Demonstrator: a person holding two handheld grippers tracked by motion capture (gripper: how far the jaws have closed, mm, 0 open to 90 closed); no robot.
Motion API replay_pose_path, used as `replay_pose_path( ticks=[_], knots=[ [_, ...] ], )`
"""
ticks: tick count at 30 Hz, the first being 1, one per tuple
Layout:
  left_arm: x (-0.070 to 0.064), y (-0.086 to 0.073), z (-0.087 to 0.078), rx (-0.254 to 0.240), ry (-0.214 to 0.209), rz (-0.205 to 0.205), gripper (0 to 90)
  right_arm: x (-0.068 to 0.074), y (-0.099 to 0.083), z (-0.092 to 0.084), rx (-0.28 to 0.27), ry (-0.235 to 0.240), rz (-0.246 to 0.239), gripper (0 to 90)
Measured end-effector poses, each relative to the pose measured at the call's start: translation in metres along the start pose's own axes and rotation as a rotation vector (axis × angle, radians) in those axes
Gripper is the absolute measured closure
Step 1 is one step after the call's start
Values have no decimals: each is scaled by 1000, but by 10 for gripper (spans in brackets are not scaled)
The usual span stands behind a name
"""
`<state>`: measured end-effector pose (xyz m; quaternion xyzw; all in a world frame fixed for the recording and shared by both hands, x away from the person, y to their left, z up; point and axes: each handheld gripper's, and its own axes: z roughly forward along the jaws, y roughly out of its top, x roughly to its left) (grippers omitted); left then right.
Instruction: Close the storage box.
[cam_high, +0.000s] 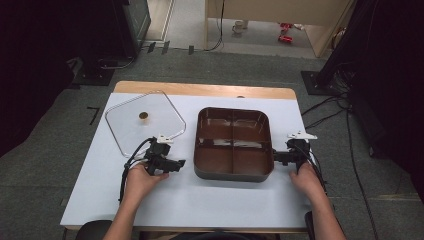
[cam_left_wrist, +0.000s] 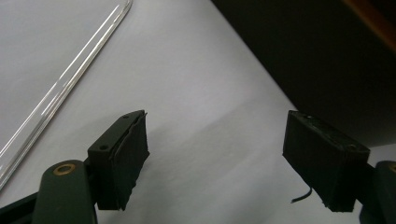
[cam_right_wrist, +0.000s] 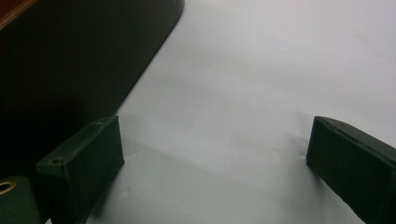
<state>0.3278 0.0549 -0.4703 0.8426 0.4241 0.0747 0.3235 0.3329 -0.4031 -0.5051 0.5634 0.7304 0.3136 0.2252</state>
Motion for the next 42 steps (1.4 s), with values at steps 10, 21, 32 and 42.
replay_pose_path(
  ticks=[10,21,32,42],
  knots=[
    [2,13,-3,-8,-13,50,255,0,0,0,0,0,-1,31],
    [12,23,-3,-20,-40,106,303,0,0,0,0,-1,-1,31],
    [19,36,-4,-19,-55,159,327,0,0,0,1,-1,-1,31],
    [30,48,0,-40,-43,153,373,0,0,0,1,0,0,31]
  ],
)
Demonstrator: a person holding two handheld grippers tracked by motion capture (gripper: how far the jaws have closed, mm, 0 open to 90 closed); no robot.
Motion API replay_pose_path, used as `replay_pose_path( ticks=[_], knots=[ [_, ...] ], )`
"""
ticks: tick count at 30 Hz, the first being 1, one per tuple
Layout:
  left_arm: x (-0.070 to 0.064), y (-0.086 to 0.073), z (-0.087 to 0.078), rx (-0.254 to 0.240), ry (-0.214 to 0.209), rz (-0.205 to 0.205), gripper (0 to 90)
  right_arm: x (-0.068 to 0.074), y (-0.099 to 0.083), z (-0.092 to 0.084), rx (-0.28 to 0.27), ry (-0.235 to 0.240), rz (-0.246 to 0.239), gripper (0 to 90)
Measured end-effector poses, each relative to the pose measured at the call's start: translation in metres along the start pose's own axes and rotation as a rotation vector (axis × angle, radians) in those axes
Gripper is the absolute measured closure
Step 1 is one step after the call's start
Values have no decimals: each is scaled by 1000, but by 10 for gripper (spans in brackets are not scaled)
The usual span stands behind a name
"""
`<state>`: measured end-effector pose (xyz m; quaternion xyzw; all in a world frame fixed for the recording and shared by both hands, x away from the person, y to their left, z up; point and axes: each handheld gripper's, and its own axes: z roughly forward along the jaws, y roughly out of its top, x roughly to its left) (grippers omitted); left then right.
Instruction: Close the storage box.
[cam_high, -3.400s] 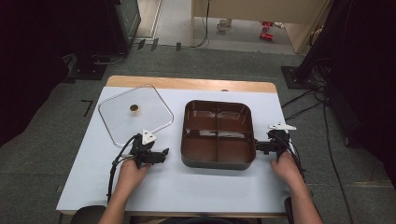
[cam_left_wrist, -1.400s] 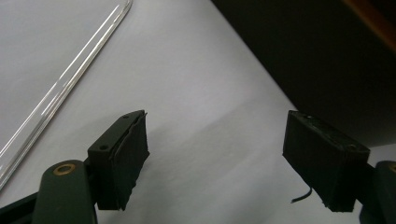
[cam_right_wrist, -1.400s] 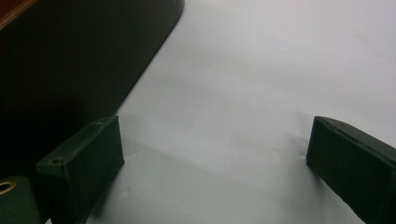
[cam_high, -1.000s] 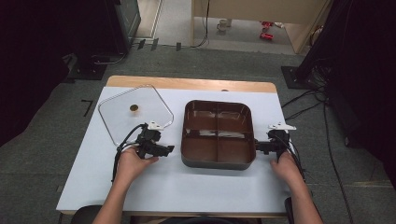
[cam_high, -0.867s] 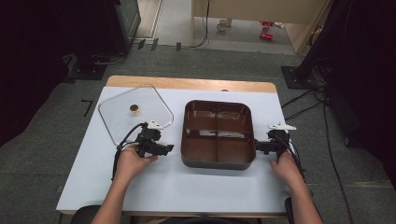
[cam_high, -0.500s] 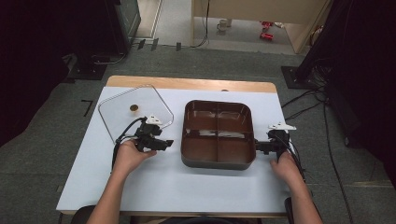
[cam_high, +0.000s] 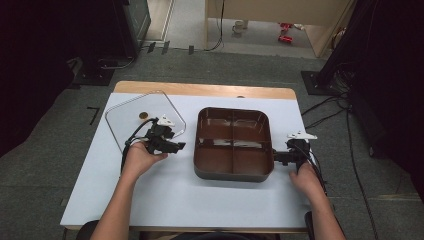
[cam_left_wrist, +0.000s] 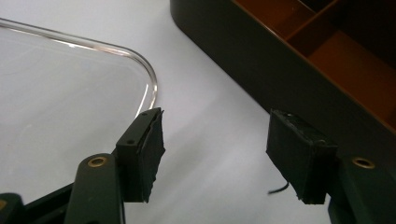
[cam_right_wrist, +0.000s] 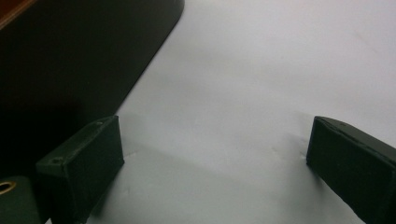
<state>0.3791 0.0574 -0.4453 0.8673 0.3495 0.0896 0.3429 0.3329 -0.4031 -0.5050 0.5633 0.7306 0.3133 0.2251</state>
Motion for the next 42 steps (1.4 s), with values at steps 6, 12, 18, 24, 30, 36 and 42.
replay_pose_path(
  ticks=[6,12,18,24,30,36,42],
  knots=[
    [15,5,0,-23,-7,-21,371,0,0,0,0,0,0,31],
    [31,10,2,-19,-10,-52,351,0,0,0,1,0,0,31],
    [42,11,-3,-41,-4,-64,353,0,0,0,2,1,0,30],
    [57,13,-8,-76,33,-79,385,0,0,0,2,1,1,30],
    [71,14,-10,-69,53,-105,396,0,0,0,1,2,2,30],
    [86,15,-11,-92,90,-120,409,0,0,0,1,2,2,30],
    [103,12,-13,-106,149,-136,421,0,0,0,1,2,2,30]
  ],
)
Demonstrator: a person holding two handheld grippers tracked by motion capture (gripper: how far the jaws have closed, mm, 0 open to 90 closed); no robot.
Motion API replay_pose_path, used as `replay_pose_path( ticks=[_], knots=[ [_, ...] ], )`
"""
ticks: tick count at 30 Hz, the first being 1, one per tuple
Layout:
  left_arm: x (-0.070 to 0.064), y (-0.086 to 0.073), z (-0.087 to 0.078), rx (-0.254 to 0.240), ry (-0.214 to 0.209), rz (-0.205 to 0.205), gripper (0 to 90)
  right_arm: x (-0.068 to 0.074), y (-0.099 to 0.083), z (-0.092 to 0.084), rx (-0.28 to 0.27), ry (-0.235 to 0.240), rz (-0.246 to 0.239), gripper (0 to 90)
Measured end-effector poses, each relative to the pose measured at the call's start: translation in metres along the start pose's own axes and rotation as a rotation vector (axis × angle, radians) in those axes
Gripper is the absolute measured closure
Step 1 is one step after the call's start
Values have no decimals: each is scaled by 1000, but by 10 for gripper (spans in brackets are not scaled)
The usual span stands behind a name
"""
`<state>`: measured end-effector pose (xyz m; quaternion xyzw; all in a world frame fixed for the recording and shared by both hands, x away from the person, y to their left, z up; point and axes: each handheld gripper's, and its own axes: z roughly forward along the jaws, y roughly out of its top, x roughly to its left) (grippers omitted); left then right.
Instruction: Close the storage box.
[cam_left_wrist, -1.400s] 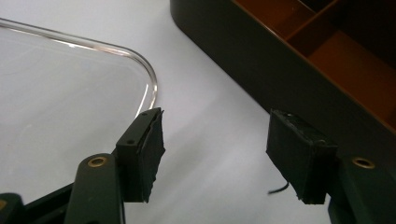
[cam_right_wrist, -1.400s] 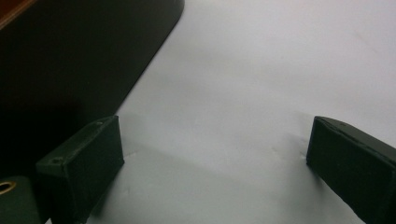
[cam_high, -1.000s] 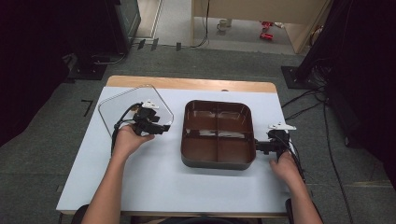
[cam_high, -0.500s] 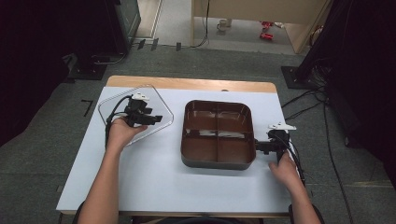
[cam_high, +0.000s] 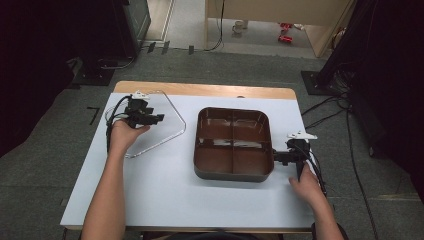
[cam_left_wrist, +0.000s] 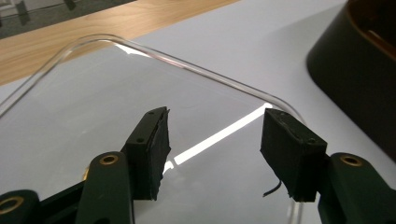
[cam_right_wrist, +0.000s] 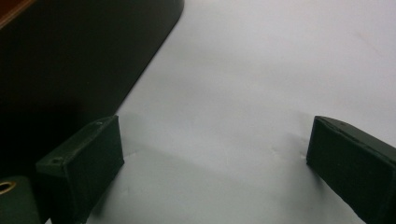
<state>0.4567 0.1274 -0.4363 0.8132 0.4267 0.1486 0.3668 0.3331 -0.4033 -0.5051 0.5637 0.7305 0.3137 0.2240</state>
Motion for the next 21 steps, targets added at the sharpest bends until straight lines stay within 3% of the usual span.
replay_pose_path(
  ticks=[6,7,13,21],
  knots=[
    [13,-6,2,3,29,-32,411,0,0,0,0,0,0,30],
    [17,-8,3,5,54,-27,409,0,0,0,-1,0,0,30],
    [27,-12,2,-13,110,-32,408,0,0,0,-1,-1,0,30],
    [36,-21,10,20,120,-66,417,0,0,0,-1,-1,0,30]
  ],
)
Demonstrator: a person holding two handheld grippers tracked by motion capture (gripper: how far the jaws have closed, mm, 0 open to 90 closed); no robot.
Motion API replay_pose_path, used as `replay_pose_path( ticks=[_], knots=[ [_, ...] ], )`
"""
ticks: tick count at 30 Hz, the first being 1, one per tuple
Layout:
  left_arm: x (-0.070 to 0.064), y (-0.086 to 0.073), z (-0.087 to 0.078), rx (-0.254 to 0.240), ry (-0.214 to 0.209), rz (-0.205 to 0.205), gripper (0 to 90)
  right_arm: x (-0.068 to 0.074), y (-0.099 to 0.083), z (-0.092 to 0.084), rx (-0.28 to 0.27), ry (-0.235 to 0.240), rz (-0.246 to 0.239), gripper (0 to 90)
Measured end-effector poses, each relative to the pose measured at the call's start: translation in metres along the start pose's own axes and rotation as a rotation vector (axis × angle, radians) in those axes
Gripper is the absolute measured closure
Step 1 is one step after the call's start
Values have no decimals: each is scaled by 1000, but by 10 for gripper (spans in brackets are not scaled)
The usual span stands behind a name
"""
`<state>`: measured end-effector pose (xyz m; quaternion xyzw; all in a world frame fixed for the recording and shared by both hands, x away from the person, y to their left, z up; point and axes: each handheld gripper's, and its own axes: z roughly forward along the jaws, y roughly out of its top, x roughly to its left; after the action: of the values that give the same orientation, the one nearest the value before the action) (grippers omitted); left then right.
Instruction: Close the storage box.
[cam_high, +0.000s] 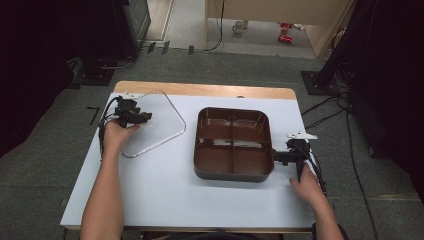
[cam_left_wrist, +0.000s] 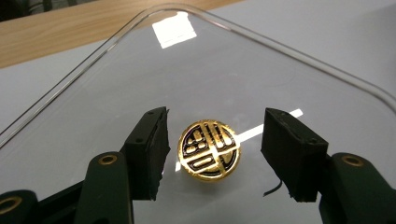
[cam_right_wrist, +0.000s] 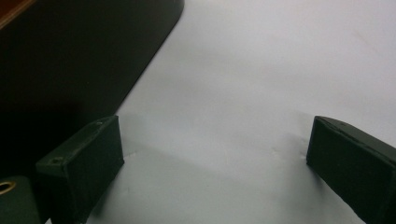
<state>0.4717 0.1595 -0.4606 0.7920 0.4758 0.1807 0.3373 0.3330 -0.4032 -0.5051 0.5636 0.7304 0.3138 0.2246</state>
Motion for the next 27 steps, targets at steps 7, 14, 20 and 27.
replay_pose_path(
  ticks=[7,14,20,27],
  knots=[
    [4,-9,7,50,3,-1,481,0,0,0,0,0,0,30],
    [0,-14,9,24,25,22,579,0,0,0,0,0,0,30],
    [2,-14,8,16,7,-3,587,0,0,0,0,0,0,30],
    [1,-12,7,28,17,6,592,0,0,0,0,0,1,30]
  ],
)
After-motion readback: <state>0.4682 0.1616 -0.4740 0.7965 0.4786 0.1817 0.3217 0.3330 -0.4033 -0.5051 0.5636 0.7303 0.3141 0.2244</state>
